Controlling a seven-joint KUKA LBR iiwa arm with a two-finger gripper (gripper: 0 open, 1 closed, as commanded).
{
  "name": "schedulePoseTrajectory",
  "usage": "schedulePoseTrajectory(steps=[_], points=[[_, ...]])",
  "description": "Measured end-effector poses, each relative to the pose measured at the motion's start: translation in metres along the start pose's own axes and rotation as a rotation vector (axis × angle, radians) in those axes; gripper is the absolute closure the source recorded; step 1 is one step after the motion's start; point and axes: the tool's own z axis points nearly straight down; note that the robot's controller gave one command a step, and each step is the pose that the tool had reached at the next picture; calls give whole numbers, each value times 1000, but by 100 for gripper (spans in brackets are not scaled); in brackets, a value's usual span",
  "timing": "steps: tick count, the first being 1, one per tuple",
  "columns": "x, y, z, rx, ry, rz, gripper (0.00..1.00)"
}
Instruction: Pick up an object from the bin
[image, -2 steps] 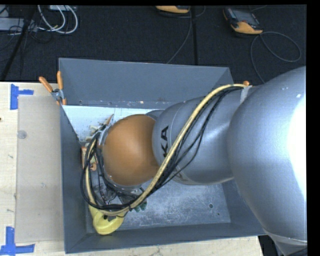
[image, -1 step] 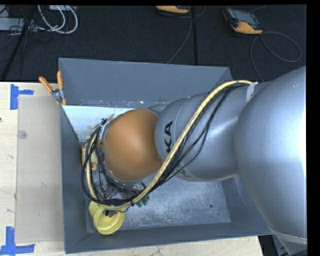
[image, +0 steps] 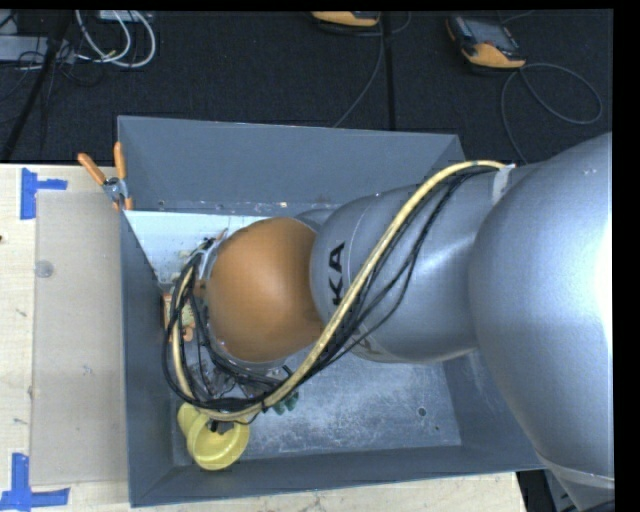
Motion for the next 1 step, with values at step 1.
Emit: schedulePoseTrajectory(steps=[1], points=[[4,0,-48,-1,6,-34,100]])
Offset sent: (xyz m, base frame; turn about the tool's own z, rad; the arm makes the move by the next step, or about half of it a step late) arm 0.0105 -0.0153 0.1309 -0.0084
